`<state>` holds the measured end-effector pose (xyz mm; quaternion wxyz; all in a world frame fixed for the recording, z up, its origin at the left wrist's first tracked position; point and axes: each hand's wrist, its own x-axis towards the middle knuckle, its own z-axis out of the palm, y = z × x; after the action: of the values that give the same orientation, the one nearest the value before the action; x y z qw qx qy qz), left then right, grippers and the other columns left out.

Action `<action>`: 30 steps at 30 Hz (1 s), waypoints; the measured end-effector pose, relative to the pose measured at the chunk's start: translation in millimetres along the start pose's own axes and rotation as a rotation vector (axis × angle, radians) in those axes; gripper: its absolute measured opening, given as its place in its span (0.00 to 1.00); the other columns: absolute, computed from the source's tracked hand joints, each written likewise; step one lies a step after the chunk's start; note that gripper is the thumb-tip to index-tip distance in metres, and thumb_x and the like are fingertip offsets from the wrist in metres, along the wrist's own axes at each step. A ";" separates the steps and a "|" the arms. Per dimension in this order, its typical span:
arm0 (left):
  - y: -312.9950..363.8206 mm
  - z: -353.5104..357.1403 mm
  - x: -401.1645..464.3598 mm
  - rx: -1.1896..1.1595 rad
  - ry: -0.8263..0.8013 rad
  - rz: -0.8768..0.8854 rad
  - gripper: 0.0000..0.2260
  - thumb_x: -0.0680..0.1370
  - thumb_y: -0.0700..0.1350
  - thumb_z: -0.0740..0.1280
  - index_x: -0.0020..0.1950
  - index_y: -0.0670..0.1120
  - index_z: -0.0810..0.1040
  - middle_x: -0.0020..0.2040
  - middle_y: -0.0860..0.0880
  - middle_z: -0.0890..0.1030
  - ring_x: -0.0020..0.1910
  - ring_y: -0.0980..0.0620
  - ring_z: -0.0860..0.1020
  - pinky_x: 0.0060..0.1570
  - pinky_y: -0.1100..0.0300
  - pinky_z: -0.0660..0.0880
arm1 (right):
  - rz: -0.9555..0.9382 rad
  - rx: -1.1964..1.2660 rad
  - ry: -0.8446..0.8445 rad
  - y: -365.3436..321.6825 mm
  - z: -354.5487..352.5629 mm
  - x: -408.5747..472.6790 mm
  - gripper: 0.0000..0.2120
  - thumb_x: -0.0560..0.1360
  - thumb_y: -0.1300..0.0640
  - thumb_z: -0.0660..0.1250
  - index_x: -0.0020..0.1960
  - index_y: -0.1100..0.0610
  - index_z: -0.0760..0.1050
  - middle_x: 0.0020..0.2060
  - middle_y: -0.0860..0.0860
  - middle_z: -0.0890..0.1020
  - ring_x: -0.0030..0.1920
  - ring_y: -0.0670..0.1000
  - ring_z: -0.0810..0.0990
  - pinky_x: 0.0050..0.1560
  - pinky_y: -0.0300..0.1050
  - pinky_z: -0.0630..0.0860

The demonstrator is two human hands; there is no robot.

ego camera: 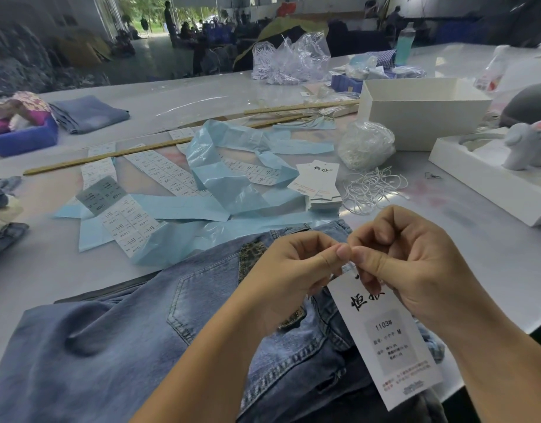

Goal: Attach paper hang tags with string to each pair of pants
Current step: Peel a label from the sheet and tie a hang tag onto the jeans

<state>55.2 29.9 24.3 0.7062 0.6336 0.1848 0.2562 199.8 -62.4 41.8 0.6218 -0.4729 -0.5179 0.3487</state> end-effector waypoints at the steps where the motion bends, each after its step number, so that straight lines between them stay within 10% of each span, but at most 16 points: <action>1: -0.6 -0.3 0.2 -0.020 -0.006 0.001 0.07 0.74 0.47 0.72 0.38 0.47 0.80 0.31 0.51 0.73 0.29 0.56 0.66 0.30 0.65 0.62 | 0.004 -0.007 -0.003 0.1 -0.2 0.1 0.19 0.70 0.65 0.72 0.34 0.46 0.67 0.33 0.56 0.79 0.26 0.50 0.74 0.26 0.40 0.72; 13: -25.7 -2.5 -1.4 0.261 0.290 -0.030 0.08 0.76 0.49 0.72 0.38 0.50 0.78 0.27 0.59 0.74 0.26 0.62 0.68 0.30 0.69 0.66 | 0.066 -0.605 0.157 16.3 0.7 -3.7 0.12 0.72 0.62 0.74 0.38 0.50 0.73 0.31 0.50 0.81 0.28 0.46 0.77 0.30 0.34 0.74; 18: -32.6 -8.0 -10.6 0.651 0.346 -0.121 0.16 0.72 0.62 0.70 0.57 0.59 0.75 0.53 0.61 0.76 0.50 0.64 0.74 0.47 0.67 0.71 | 0.238 -1.040 0.082 26.5 -5.0 -9.8 0.11 0.72 0.45 0.71 0.50 0.42 0.70 0.48 0.36 0.73 0.48 0.42 0.72 0.40 0.28 0.63; 22: -29.7 -3.6 -15.4 1.004 -0.048 -0.226 0.35 0.63 0.68 0.71 0.66 0.59 0.68 0.60 0.59 0.69 0.61 0.57 0.64 0.61 0.57 0.67 | 0.460 -0.956 0.083 27.9 -14.5 -10.9 0.12 0.71 0.39 0.70 0.49 0.43 0.73 0.45 0.39 0.80 0.38 0.38 0.79 0.32 0.33 0.70; 30: -27.7 -12.9 -12.7 0.839 0.151 -0.082 0.07 0.73 0.46 0.66 0.50 0.51 0.78 0.47 0.55 0.83 0.45 0.54 0.81 0.44 0.49 0.80 | 0.305 -0.516 0.138 23.3 -9.7 -7.4 0.10 0.71 0.37 0.68 0.48 0.40 0.77 0.42 0.41 0.85 0.42 0.40 0.83 0.45 0.44 0.76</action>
<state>41.0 30.8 -5.5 0.3811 0.8377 0.3493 0.1763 208.9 -64.2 17.1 0.4553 -0.7101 -0.4690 0.2618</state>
